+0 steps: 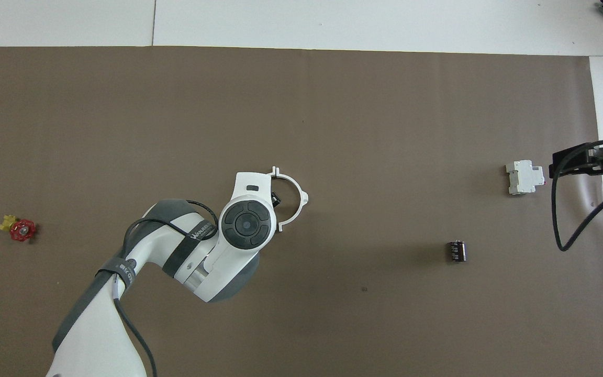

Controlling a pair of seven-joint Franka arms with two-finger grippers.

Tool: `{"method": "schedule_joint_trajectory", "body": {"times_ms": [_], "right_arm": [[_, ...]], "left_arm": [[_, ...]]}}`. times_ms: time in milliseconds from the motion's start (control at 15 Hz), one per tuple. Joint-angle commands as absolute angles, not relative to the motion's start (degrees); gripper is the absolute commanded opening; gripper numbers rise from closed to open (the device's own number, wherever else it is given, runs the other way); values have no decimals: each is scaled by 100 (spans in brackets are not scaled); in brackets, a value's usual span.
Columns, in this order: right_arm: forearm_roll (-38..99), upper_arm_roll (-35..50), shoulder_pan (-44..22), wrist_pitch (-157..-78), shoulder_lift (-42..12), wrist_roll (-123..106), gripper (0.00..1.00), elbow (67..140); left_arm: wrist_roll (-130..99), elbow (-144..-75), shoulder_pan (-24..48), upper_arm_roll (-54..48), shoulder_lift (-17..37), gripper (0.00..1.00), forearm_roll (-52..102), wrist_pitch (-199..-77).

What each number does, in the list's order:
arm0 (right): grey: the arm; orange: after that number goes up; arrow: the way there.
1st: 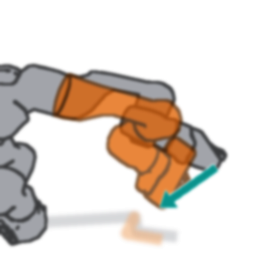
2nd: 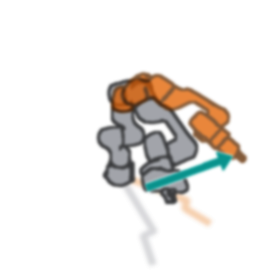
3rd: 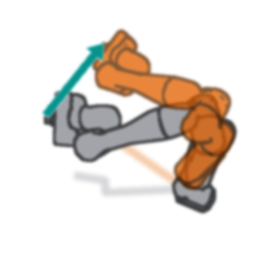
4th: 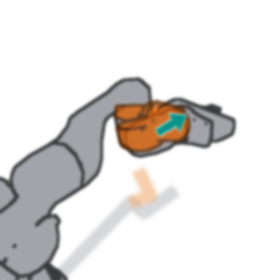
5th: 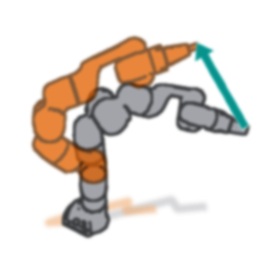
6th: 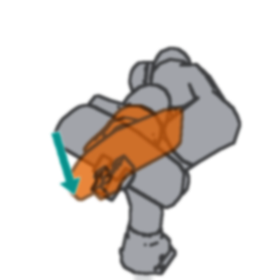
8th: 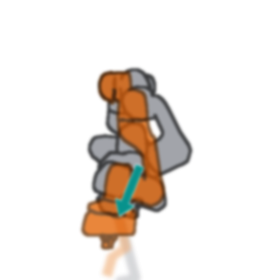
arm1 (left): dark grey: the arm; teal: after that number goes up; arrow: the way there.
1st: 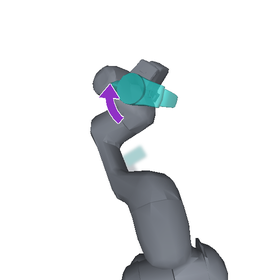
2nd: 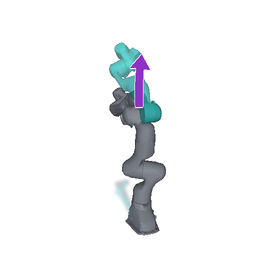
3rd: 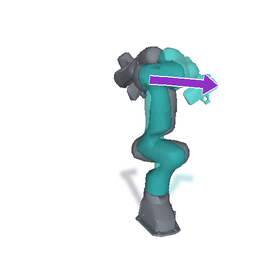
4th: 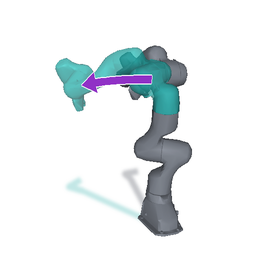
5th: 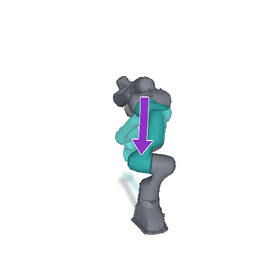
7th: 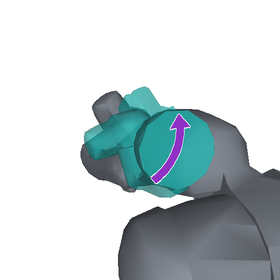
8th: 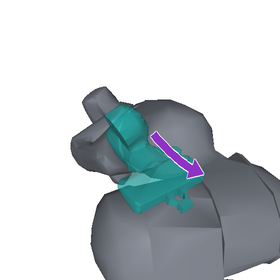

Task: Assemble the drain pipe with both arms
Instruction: 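Open the left gripper and withdraw it from the joined ring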

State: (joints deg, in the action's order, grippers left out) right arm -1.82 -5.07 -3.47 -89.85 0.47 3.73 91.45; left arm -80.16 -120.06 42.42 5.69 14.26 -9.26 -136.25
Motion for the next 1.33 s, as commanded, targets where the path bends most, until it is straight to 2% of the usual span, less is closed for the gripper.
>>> {"method": "schedule_joint_trajectory", "body": {"times_ms": [0,267,533,800,1000,1267], "right_arm": [[-246,-448,-264,-8912,79,246,100,9158],[-246,-448,-264,-8912,79,246,100,9158],[-246,-448,-264,-8903,79,246,100,9158],[-246,-448,-264,-8912,79,246,100,9158],[-246,-448,-264,-8912,79,246,100,9158],[-246,-448,-264,-8912,79,246,100,9158]], "left_arm": [[-7910,-11743,4237,615,1143,100,-984,-13001],[-7675,-11663,4114,633,573,100,-984,-12430],[-6210,-11312,3798,633,159,100,-984,-11016],[-4565,-11311,3026,633,-227,100,-984,-10635],[-3169,-11355,2227,633,-816,100,-976,-10390],[-1690,-11355,1400,633,-1151,100,-976,-10072]]}}
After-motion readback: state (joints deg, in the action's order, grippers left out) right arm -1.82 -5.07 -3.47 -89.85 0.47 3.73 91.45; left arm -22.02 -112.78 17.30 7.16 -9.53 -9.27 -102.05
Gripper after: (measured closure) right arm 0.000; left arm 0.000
